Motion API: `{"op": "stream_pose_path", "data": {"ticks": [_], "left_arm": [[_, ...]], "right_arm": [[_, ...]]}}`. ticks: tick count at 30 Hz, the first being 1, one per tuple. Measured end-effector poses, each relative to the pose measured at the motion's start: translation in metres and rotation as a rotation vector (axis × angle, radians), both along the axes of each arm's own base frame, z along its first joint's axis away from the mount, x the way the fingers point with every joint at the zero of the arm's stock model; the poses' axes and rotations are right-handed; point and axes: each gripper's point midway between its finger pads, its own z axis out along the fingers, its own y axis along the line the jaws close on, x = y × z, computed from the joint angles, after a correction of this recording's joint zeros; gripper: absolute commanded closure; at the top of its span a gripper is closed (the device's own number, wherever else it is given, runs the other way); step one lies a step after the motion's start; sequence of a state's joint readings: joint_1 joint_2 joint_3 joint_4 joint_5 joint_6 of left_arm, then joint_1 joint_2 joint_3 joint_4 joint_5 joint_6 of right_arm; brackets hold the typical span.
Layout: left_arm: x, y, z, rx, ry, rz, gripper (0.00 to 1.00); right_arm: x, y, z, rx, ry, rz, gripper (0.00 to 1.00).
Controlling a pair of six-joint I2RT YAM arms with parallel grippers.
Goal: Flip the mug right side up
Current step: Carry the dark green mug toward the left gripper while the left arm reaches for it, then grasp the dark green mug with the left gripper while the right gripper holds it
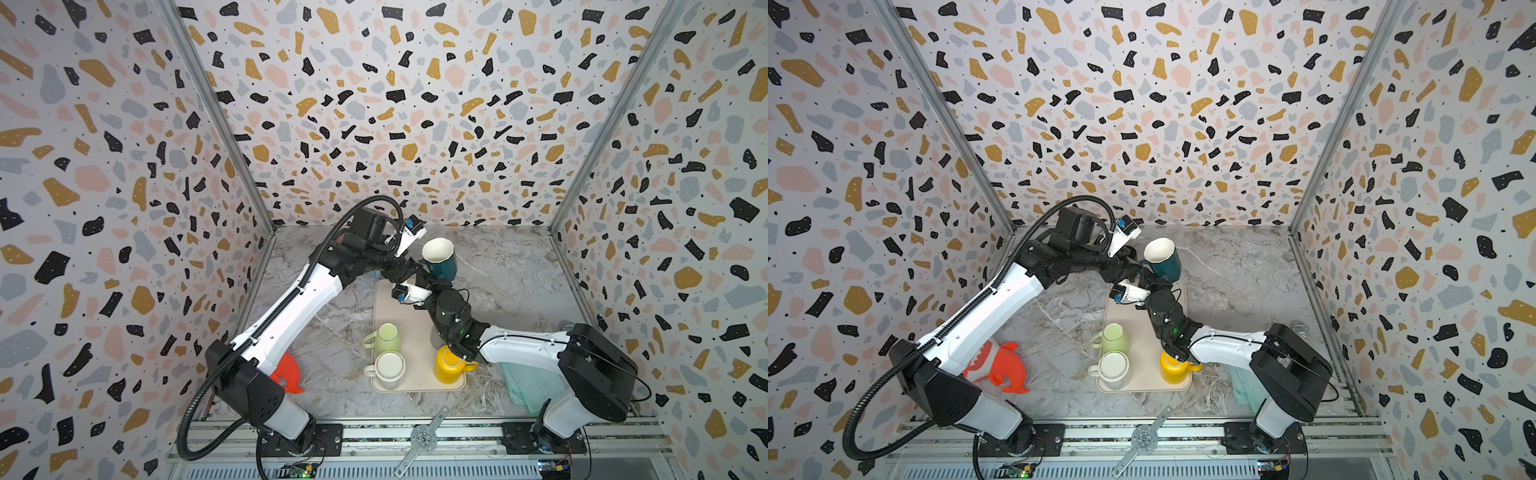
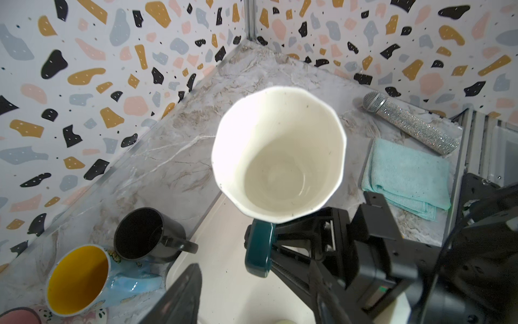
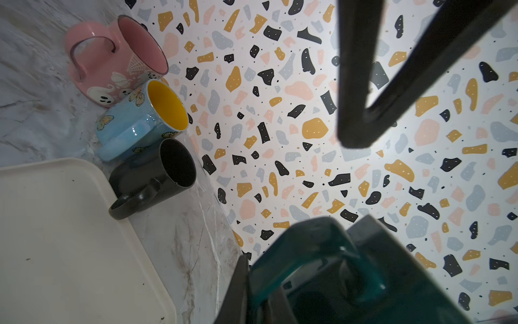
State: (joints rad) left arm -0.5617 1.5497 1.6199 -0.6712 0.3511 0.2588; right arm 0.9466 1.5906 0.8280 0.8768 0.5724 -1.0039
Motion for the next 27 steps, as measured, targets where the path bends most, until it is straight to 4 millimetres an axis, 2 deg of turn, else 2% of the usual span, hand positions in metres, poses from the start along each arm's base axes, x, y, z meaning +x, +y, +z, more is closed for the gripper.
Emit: {"op": "stream_pose_path", "data": {"ticks": [12, 27], "left_arm": [[0.006, 0.002, -0.015, 0.047, 0.015, 0.019, 0.40], [0.003, -0.003, -0.014, 0.024, 0.027, -0.009, 0.49]], "right_arm": [[-0.008, 0.006, 0.005, -0.010, -0.057, 0.019, 1.00], [-0.010, 0.009, 0.010, 0.001, -0.082, 0.027, 1.00]]}}
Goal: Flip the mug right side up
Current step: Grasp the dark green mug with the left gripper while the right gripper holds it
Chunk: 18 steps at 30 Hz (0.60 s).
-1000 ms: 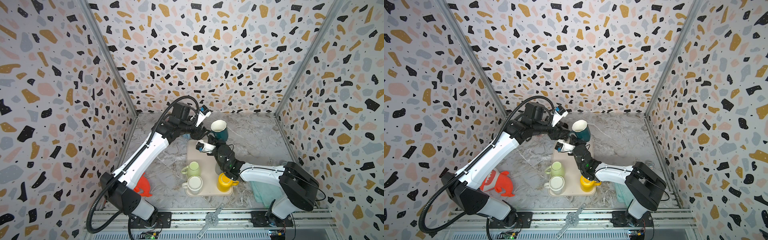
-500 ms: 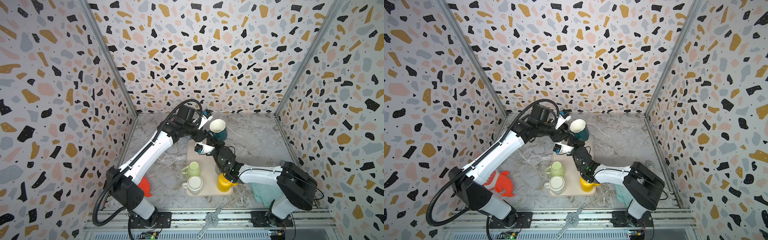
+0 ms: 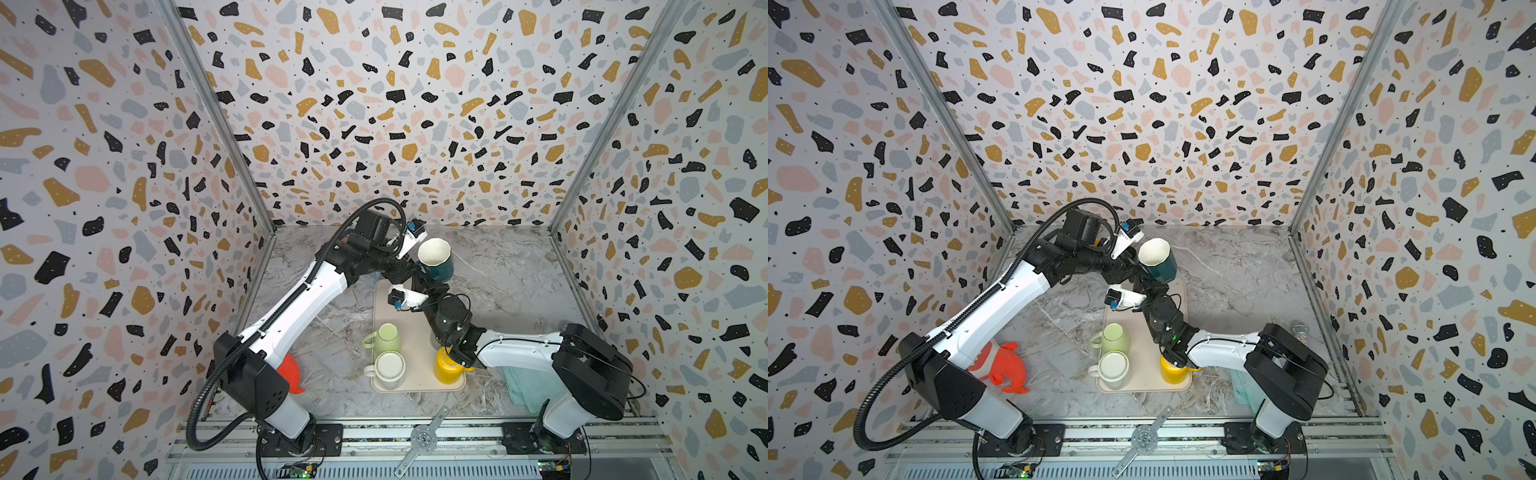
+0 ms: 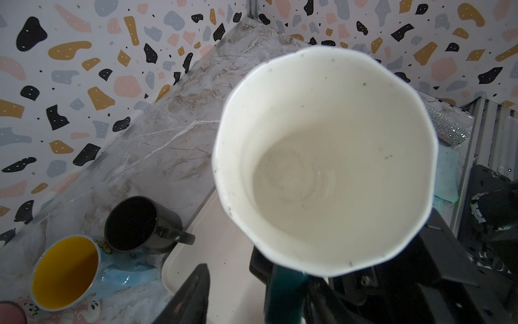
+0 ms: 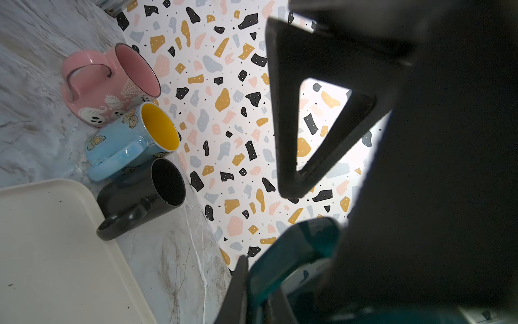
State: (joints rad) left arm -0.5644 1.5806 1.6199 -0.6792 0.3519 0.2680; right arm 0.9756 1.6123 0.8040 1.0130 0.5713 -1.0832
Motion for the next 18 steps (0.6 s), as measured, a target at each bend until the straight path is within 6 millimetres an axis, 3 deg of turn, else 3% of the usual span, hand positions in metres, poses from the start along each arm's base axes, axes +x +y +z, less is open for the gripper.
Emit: {"op": "stream_pose_path", "data": {"ticks": [9, 12, 15, 18], "left_arm": [[0.0000, -0.0036, -0.0059, -0.002, 0.021, -0.012, 0.60], [-0.0013, -0.0050, -0.0060, -0.007, 0.025, -0.020, 0.72], [-0.0037, -0.0078, -0.0059, -0.012, 0.029, -0.033, 0.97], [-0.0051, -0.0084, -0.0063, -0.011, 0.025, -0.053, 1.00]], "right_arm": [[0.0005, 0.0026, -0.0030, 0.003, -0.002, 0.005, 1.00], [0.0006, 0.0029, -0.0022, 0.008, -0.006, 0.005, 1.00], [0.0003, 0.0030, -0.0013, 0.012, -0.008, 0.006, 1.00], [0.0012, 0.0022, -0.0019, 0.014, -0.008, 0.004, 1.00]]}}
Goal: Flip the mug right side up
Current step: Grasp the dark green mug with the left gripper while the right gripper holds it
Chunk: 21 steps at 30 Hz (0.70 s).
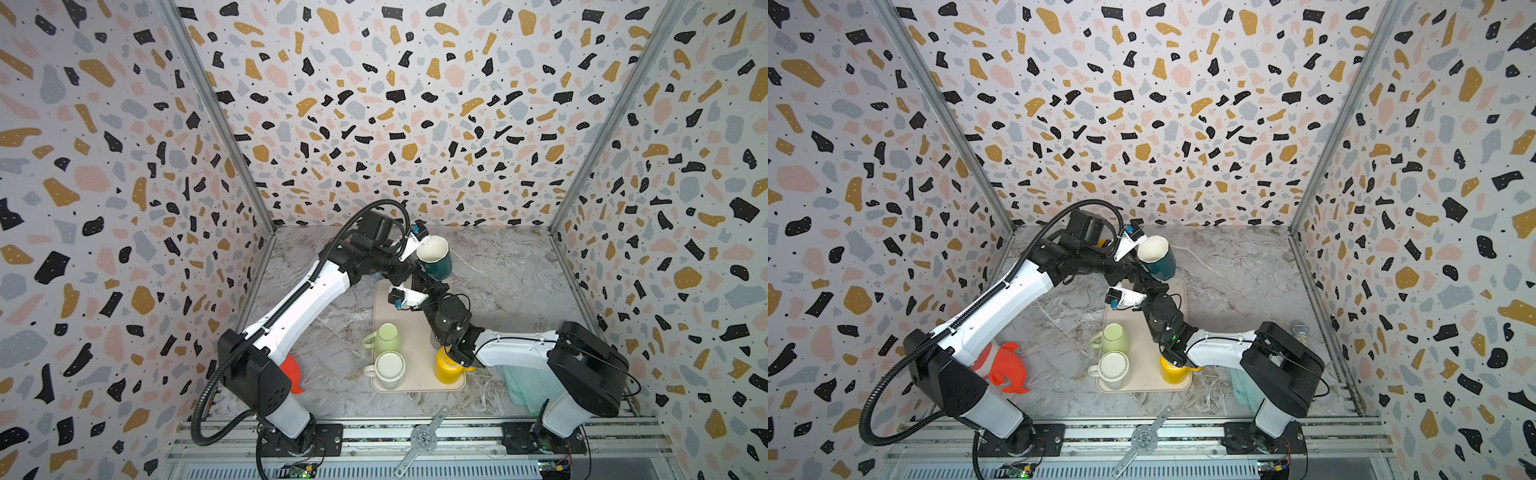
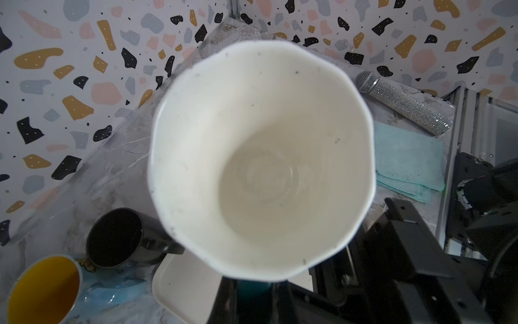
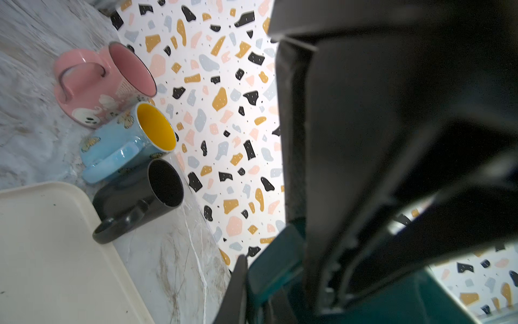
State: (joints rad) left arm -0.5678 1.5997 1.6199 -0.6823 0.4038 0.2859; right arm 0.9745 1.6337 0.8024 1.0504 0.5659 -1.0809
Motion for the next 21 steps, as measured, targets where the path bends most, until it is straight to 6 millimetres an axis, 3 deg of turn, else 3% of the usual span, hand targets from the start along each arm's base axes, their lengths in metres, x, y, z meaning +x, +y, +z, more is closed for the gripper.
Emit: {"op": "stream_pose_path", "data": {"ticks": [8, 11, 21], "left_arm": [[-0.001, 0.000, -0.002, 0.006, 0.002, -0.009, 1.00], [0.001, 0.000, -0.002, 0.002, 0.002, 0.005, 1.00], [0.014, -0.001, 0.001, -0.031, 0.000, 0.091, 1.00]], "right_arm": [[0.000, 0.001, -0.003, -0.002, 0.004, -0.002, 1.00], [0.001, -0.001, -0.002, 0.001, 0.001, -0.014, 0.84], [0.001, -0.007, -0.003, -0.017, -0.009, -0.062, 0.56]]}}
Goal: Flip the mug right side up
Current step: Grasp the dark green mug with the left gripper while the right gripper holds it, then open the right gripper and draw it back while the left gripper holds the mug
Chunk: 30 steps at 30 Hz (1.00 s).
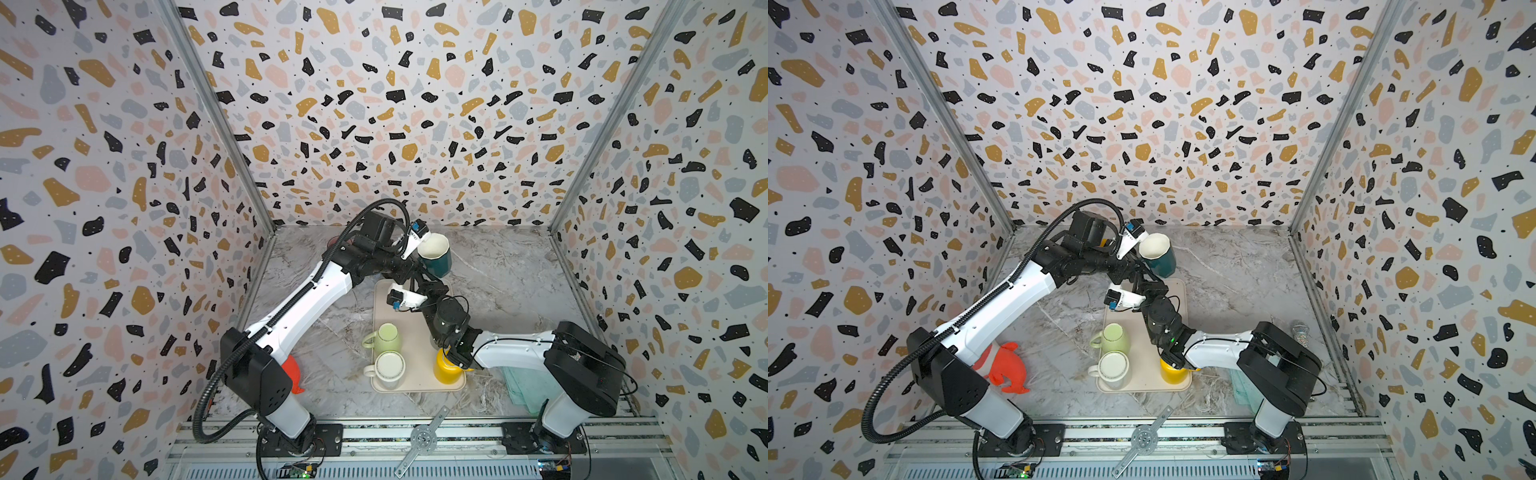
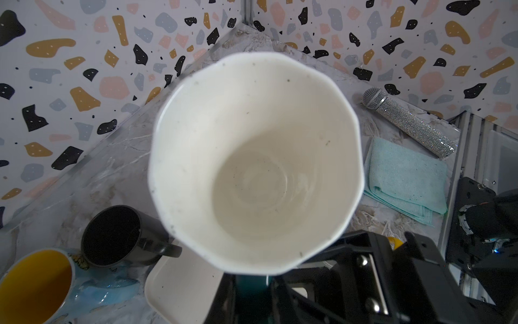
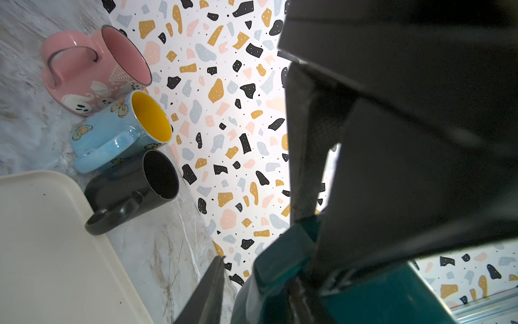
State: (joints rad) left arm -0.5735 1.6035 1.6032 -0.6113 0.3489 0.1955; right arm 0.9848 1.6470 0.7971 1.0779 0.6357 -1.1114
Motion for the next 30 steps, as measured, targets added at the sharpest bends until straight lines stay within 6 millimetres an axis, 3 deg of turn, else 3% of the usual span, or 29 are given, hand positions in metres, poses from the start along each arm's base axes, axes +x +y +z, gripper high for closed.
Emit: {"op": "stream_pose_path", "data": {"ticks": [7, 15, 19, 30], "left_arm": [[0.014, 0.004, -0.013, 0.027, 0.017, 0.080, 1.00], [0.035, 0.006, -0.062, 0.100, 0.115, 0.183, 1.00], [0.046, 0.009, -0.078, 0.120, 0.143, 0.249, 1.00], [0.088, 0.004, -0.092, 0.075, 0.122, 0.413, 1.00]], "right_arm": [[-0.011, -0.028, 0.010, 0.061, 0.016, -0.050, 0.52], [-0.029, -0.074, 0.068, 0.323, -0.021, -0.098, 0.48], [-0.036, -0.091, 0.073, 0.412, 0.009, -0.101, 0.47], [-0.039, -0.121, 0.072, 0.554, 0.082, -0.119, 0.45]]}}
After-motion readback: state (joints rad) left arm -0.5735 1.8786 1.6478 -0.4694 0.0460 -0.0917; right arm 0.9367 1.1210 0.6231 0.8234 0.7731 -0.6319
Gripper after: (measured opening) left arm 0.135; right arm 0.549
